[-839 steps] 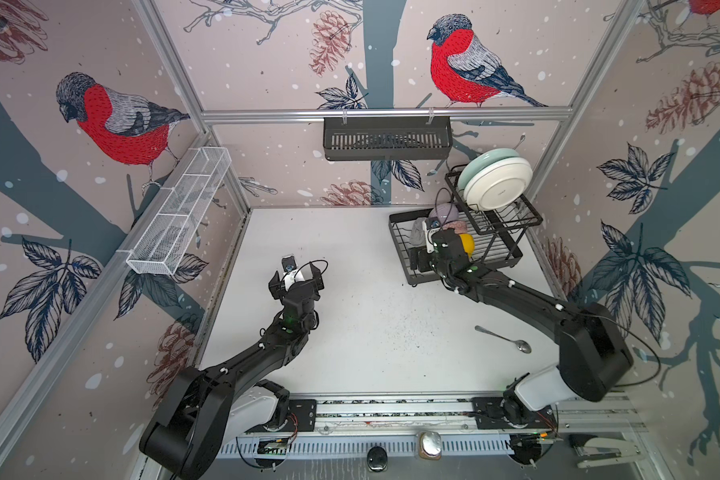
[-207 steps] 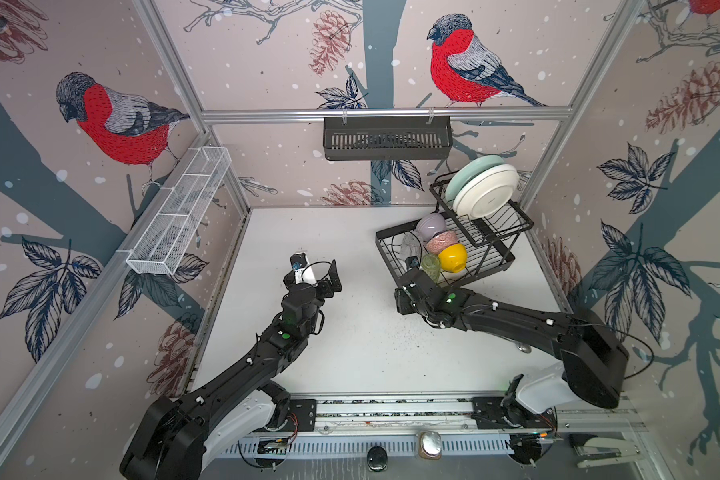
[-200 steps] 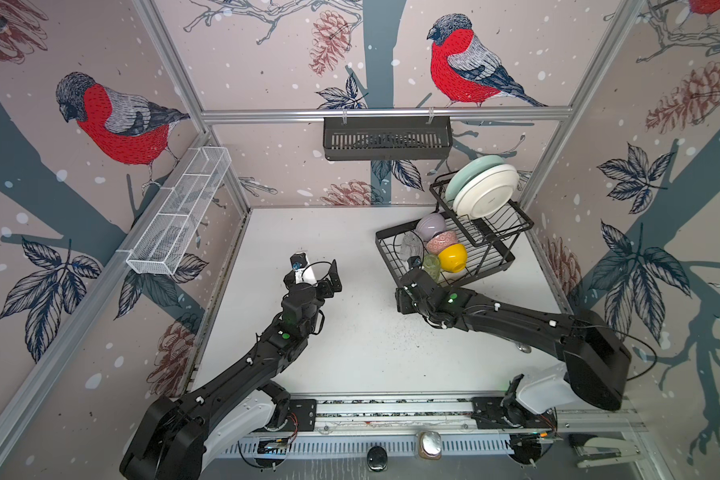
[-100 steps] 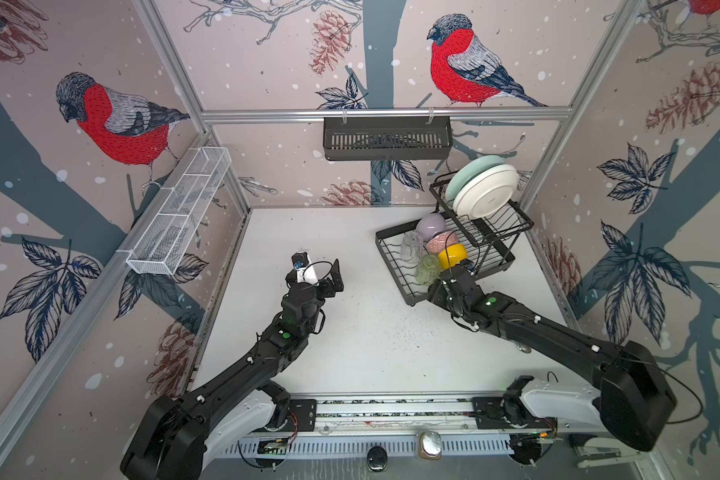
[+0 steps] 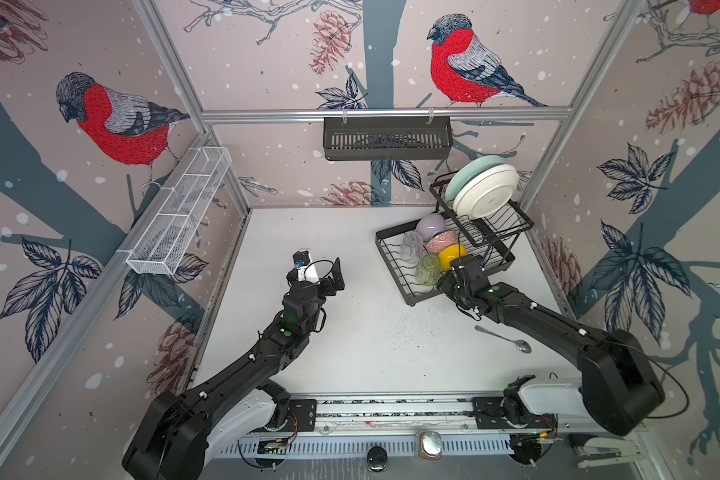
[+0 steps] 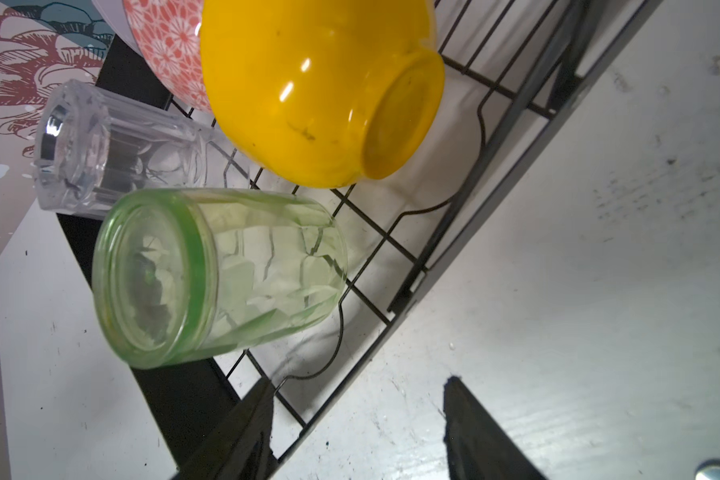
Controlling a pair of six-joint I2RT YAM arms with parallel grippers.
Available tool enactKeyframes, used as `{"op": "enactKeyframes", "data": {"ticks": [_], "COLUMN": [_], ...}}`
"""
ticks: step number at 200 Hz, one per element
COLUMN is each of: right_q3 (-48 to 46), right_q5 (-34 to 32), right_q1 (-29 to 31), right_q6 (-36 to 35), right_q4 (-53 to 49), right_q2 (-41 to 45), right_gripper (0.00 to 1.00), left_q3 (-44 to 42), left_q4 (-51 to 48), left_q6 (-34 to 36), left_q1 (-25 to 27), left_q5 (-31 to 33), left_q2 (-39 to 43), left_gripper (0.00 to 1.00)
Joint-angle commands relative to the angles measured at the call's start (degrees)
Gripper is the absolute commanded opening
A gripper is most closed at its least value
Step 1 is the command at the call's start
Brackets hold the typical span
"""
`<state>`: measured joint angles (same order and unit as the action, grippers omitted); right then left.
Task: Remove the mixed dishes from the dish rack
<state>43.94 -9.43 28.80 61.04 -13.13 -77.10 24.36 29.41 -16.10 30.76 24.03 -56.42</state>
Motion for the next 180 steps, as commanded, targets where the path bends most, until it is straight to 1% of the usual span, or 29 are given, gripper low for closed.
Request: {"op": "enactKeyframes", "data": {"ticks": [1, 12, 46, 70, 85, 94, 105, 153, 180], "right_q3": [0.9, 1.0, 0.9, 0.8, 1.0, 1.6, 2.7, 3.9, 4.4], "right_q5": [0.4, 0.5, 0.4, -0.3, -0.3, -0.5, -0.6, -0.1, -0.3], "right_q1": [-0.8, -1.4, -3.3, -4.3, -5.3, -6.0, -6.8, -8.6, -9.0], "right_q6": [-0.7, 0.0, 0.8, 0.8, 0.4, 0.0, -0.9, -2.7, -3.2], "right_q4": [0.8, 0.7, 1.6, 2.3, 2.5, 1.8, 0.5, 0.7, 1.1], "right_q2": [-1.9, -2.8, -4.0, -4.2, -4.6, -5.4, -6.4, -9.3, -11.2], "right_gripper": [0.65, 0.64, 0.61, 0.59, 0.58, 0.54, 0.52, 0.52, 0.5], "left_q3": [0.5, 0.3, -1.3, -1.6, -1.7, -1.4, -0.9, 1.1, 1.7], "left_q4": [2.0, 2.5, 7.7, 9.3, 9.8, 9.7, 8.8, 6.7, 6.2], "left_q6": [-0.2, -0.2, 2.0, 2.6, 3.0, 3.1, 3.0, 2.5, 2.5], "left_q1": [0.0, 0.0, 0.0, 0.4, 0.7, 0.8, 0.9, 1.3, 1.5], "left_q5": [-1.1, -2.4, -10.9, -14.8, -15.3, -15.2, -15.0, -15.1, -15.6], "left_q2": [-0.1, 0.0, 0.2, 0.4, 0.1, -0.3, -1.0, -3.5, -3.6], "left_gripper": [0.98, 0.98, 0.98, 0.98, 0.98, 0.98, 0.98, 0.98, 0.98]}}
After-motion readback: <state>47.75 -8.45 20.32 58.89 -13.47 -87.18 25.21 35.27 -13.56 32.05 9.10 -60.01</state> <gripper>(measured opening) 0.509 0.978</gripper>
